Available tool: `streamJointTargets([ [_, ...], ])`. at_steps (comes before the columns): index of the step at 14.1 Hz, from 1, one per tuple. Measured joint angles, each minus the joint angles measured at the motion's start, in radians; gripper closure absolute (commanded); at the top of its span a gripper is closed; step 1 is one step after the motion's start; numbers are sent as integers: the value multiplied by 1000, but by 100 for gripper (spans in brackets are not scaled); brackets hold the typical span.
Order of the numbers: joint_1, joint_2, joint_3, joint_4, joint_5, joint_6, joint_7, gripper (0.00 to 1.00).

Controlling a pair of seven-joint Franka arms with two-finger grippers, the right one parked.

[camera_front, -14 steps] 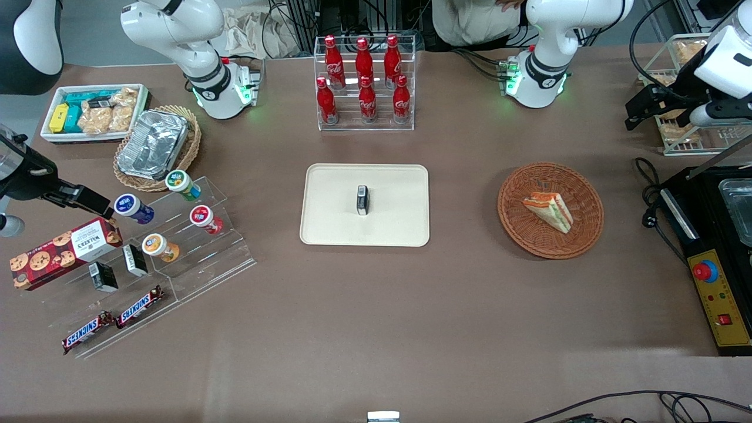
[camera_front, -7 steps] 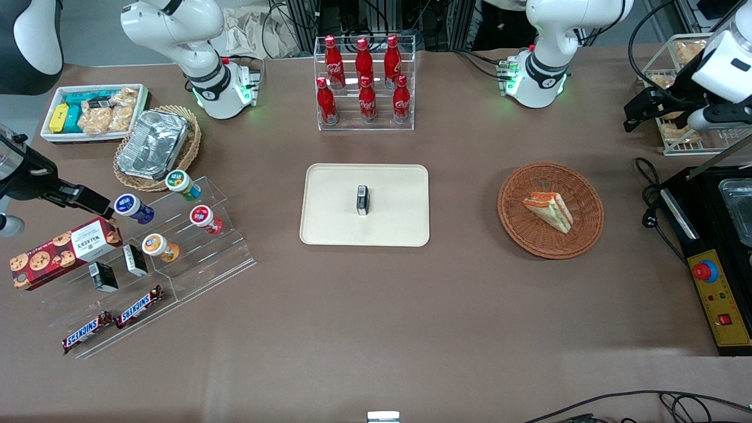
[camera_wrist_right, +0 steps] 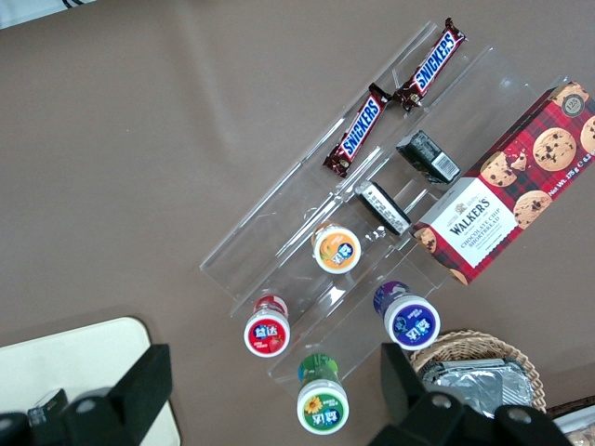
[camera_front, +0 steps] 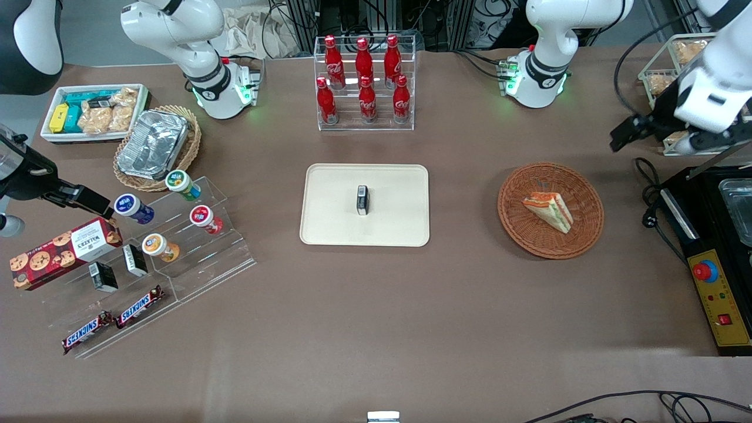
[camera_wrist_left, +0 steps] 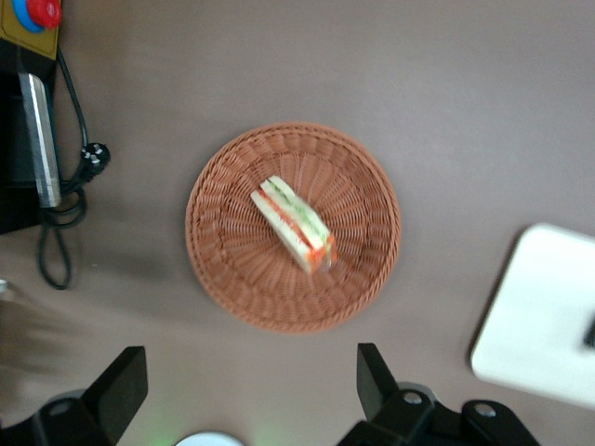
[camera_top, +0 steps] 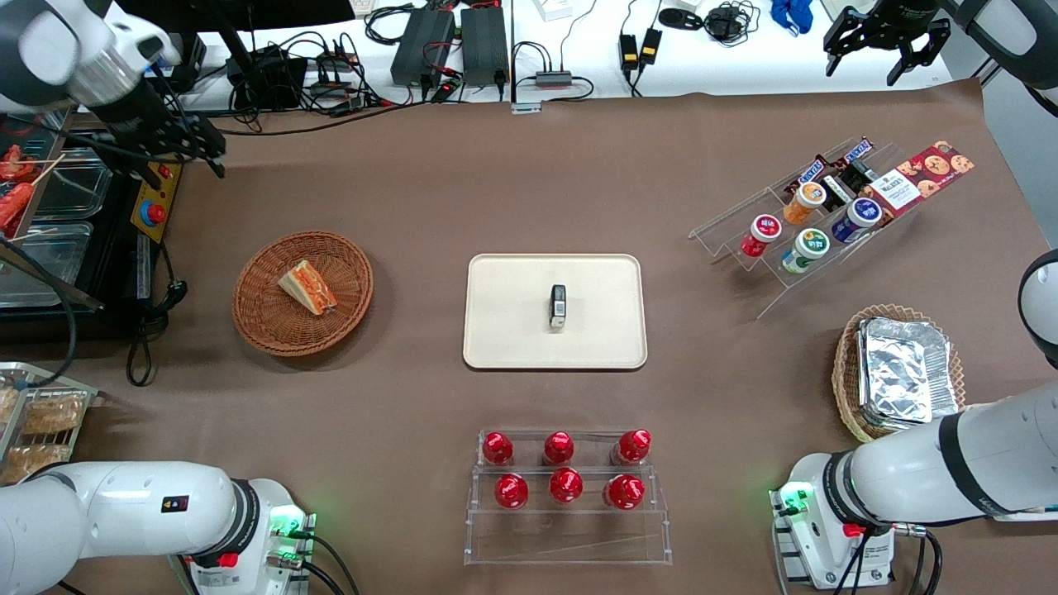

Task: Place sandwich from basket to tray
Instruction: 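Move the open left gripper down over the sandwich in the wicker basket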

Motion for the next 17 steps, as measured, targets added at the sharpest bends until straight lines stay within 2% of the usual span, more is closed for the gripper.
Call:
streamJointTargets([
  [4,0,-5,0,-229,0,202,-214,0],
  [7,-2,0,-3,-301,0,303,-370,0],
  [10,-27,20,-9,-403,0,494,-497,0],
  [17,-65,151,-14,-424,0,642,-603,0],
])
